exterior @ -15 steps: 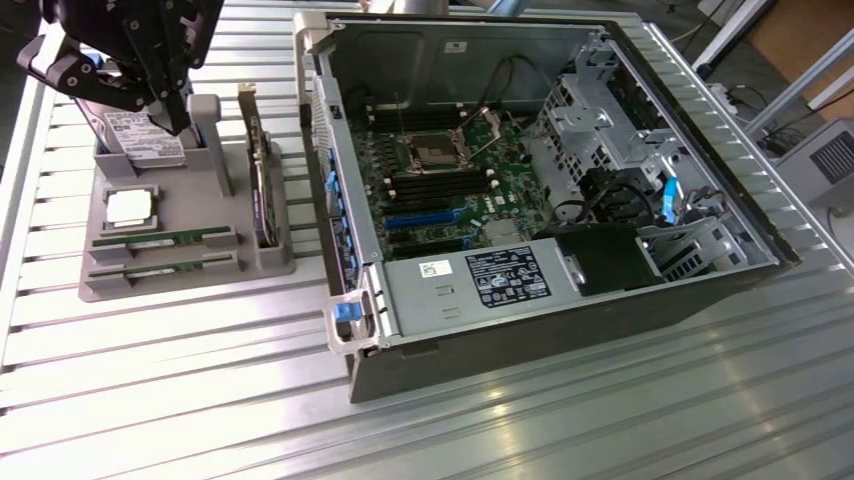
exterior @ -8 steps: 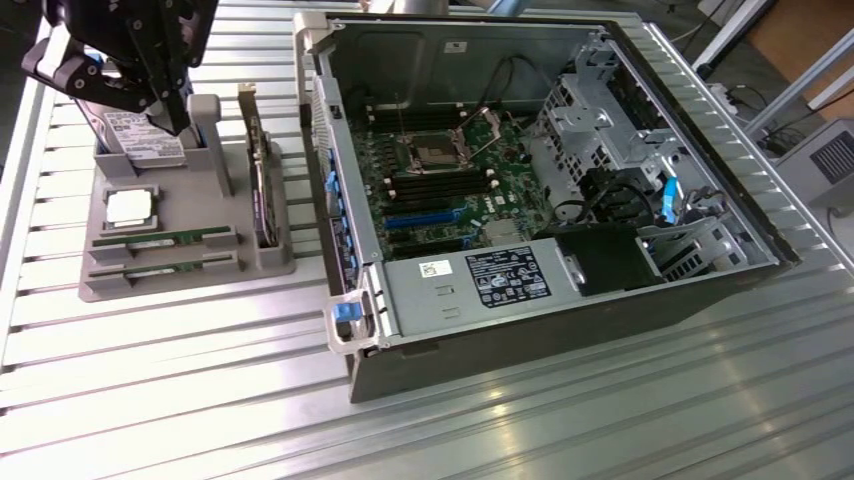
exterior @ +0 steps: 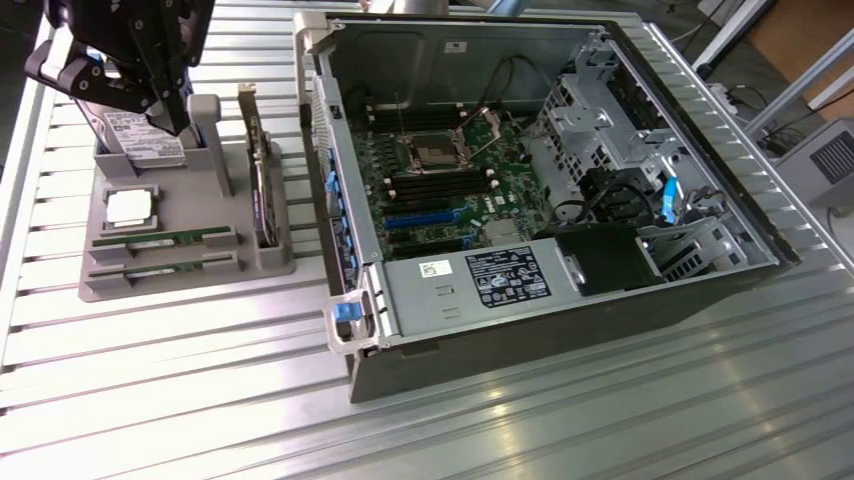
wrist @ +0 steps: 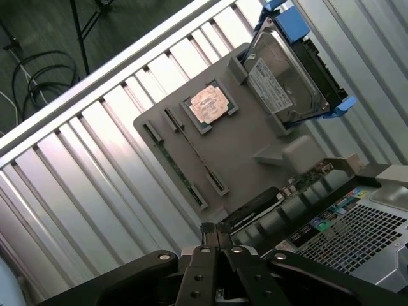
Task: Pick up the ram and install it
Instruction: 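Pick up the ram and move it above insertion slot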
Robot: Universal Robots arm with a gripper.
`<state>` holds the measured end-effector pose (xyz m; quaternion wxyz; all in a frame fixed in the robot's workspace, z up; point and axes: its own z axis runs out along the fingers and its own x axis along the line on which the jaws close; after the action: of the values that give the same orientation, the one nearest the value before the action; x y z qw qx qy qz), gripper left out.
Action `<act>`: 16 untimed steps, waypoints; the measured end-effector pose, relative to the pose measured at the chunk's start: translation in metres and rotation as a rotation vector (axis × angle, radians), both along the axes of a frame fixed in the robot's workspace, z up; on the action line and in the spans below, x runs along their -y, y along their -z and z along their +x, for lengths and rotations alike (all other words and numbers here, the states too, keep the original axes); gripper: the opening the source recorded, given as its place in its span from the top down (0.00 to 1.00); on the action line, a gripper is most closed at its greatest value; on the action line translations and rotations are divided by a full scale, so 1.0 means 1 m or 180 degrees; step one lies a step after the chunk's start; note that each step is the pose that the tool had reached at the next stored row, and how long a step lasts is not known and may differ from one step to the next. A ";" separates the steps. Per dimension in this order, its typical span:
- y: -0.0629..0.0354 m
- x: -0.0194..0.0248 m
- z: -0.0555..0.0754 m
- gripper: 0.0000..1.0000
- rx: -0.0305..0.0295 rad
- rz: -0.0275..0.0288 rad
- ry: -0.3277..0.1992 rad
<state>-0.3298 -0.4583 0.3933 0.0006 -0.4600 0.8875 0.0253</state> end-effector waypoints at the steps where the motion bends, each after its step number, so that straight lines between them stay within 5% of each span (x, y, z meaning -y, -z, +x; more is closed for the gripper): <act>1: 0.0000 0.0000 0.000 0.90 0.0000 0.0000 -0.0012; 16: 0.0000 0.0000 0.000 0.90 0.0000 0.0000 -0.0328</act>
<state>-0.3298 -0.4582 0.3933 -0.0007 -0.5051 0.8627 0.0254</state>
